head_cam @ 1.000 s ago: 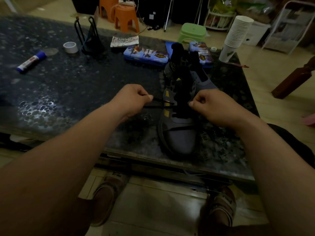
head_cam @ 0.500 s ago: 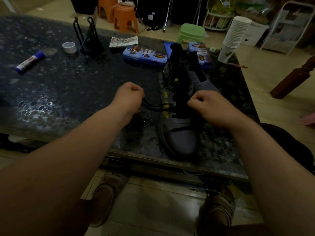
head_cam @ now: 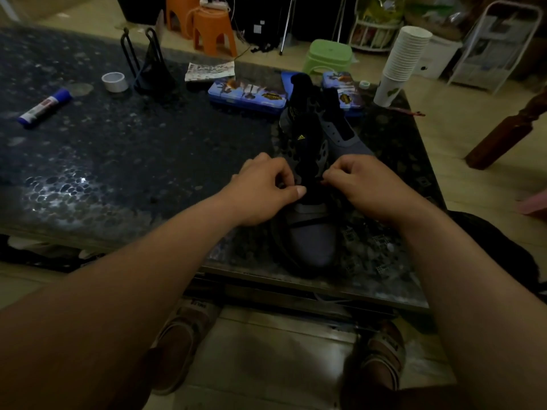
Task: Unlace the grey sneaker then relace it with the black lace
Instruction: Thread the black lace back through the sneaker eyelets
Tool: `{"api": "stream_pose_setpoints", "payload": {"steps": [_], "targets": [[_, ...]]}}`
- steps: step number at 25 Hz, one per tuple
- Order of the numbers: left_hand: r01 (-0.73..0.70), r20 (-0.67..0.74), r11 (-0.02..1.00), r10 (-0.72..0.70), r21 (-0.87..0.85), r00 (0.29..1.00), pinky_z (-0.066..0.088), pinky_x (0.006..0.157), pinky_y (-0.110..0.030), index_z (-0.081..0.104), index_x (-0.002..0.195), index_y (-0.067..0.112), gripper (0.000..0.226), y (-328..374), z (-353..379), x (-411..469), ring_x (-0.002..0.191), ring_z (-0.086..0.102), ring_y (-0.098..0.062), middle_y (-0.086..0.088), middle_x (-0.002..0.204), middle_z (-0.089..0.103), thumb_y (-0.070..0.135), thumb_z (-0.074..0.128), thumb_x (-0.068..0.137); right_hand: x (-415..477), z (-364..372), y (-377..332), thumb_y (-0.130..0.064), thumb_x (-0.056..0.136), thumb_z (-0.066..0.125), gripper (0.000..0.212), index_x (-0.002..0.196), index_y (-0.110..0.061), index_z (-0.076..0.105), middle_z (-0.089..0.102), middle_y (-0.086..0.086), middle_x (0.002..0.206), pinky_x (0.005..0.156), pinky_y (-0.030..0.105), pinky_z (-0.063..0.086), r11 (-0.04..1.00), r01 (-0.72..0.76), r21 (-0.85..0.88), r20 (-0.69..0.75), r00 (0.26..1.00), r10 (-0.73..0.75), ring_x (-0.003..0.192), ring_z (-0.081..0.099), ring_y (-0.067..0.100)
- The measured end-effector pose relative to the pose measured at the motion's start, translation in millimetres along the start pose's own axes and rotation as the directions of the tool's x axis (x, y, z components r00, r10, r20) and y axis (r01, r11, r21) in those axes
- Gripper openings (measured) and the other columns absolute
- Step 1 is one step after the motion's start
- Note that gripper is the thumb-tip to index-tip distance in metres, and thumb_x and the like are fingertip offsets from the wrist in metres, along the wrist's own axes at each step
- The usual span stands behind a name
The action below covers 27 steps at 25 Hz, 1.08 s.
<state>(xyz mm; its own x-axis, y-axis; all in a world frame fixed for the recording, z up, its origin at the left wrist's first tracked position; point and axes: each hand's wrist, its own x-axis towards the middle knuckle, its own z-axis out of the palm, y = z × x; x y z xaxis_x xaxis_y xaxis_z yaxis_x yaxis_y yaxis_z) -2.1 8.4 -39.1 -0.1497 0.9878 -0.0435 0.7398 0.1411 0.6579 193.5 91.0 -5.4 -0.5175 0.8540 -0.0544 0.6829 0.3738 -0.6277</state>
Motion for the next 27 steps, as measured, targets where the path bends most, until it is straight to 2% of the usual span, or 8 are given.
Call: {"api": "stream_pose_setpoints", "payload": {"steps": [8,12,17,19,21,24,25,27], "targets": [[-0.057,0.02,0.998,0.057,0.006,0.998,0.046,0.101,-0.052,0.061,0.083,0.038,0.017,-1.5,-4.7,6.2,0.103,0.055,-0.022,0.011,0.101,0.048,0.046,0.074,0.088,0.7,1.2,1.8,-0.029,0.099,0.061,0.024,0.092,-0.008,0.07,0.062,0.001,0.07,0.058,0.031,0.04,1.0,-0.004,0.028,0.014,1.0,0.003,0.059,0.052,0.011],[-0.049,0.073,0.993,0.057,-0.109,0.996,0.047,0.068,-0.032,0.059,0.089,0.021,0.012,5.2,-9.4,7.8,0.073,0.062,-0.013,0.003,0.081,0.065,0.024,0.068,0.096,1.0,1.5,1.6,-0.03,0.099,0.06,0.025,0.092,-0.008,0.07,0.067,0.007,0.075,0.06,0.032,0.041,1.0,0.017,0.005,0.019,1.0,-0.017,0.063,0.055,0.013],[0.076,0.002,0.995,-0.076,-0.062,0.997,0.042,0.056,-0.03,0.056,0.077,0.018,0.037,11.9,4.7,9.8,0.062,0.055,-0.016,0.0,0.068,0.06,0.048,0.07,0.094,2.4,2.6,3.5,-0.03,0.098,0.059,0.023,0.088,-0.013,0.07,0.075,0.004,0.086,0.068,0.036,0.047,0.993,-0.06,0.097,0.036,0.998,0.057,0.072,0.063,0.016],[0.091,-0.026,0.995,-0.092,-0.036,0.995,0.041,0.056,-0.029,0.059,0.074,0.018,0.037,15.3,4.9,11.2,0.065,0.057,-0.017,0.001,0.068,0.061,0.047,0.07,0.093,1.0,-0.9,4.8,-0.021,0.101,0.053,0.022,0.084,-0.01,0.063,0.078,0.002,0.088,0.078,0.038,0.055,0.931,-0.137,0.338,0.096,0.989,0.111,0.083,0.072,0.018],[0.107,-0.019,0.994,-0.107,-0.008,0.994,0.047,0.06,-0.03,0.063,0.075,0.018,0.036,18.3,-0.1,10.9,0.068,0.062,-0.019,0.0,0.069,0.064,0.048,0.07,0.093,-4.2,-9.1,6.8,-0.012,0.103,0.042,0.02,0.091,-0.007,0.056,0.078,0.012,0.091,0.088,0.04,0.06,0.718,-0.243,0.652,0.155,0.97,0.187,0.093,0.077,0.026],[0.107,-0.036,0.989,-0.103,0.102,0.994,0.047,0.087,-0.041,0.064,0.076,0.021,0.036,20.0,-5.0,10.4,0.081,0.063,-0.022,0.005,0.074,0.066,0.053,0.069,0.092,-6.4,-19.5,16.4,-0.012,0.104,0.035,0.023,0.102,-0.003,0.056,0.074,0.01,0.079,0.094,0.048,0.059,0.51,-0.261,0.82,0.126,0.95,0.285,0.09,0.077,0.03],[0.11,-0.049,0.984,-0.104,0.137,0.993,0.041,0.096,-0.045,0.064,0.077,0.023,0.035,20.5,-6.2,10.1,0.085,0.061,-0.022,0.007,0.077,0.066,0.054,0.068,0.092,-5.7,-17.7,17.2,-0.013,0.105,0.037,0.023,0.105,-0.004,0.058,0.072,0.008,0.079,0.095,0.048,0.059,0.511,-0.256,0.821,0.104,0.946,0.308,0.089,0.076,0.028],[0.122,-0.064,0.981,-0.114,0.148,0.991,0.035,0.102,-0.049,0.062,0.077,0.024,0.034,21.6,-7.1,9.5,0.088,0.059,-0.021,0.008,0.08,0.066,0.055,0.067,0.093,-6.1,-12.6,12.4,-0.02,0.105,0.046,0.022,0.106,-0.009,0.064,0.073,0.003,0.087,0.091,0.045,0.057,0.736,-0.242,0.632,0.007,0.952,0.307,0.09,0.073,0.022]]}}
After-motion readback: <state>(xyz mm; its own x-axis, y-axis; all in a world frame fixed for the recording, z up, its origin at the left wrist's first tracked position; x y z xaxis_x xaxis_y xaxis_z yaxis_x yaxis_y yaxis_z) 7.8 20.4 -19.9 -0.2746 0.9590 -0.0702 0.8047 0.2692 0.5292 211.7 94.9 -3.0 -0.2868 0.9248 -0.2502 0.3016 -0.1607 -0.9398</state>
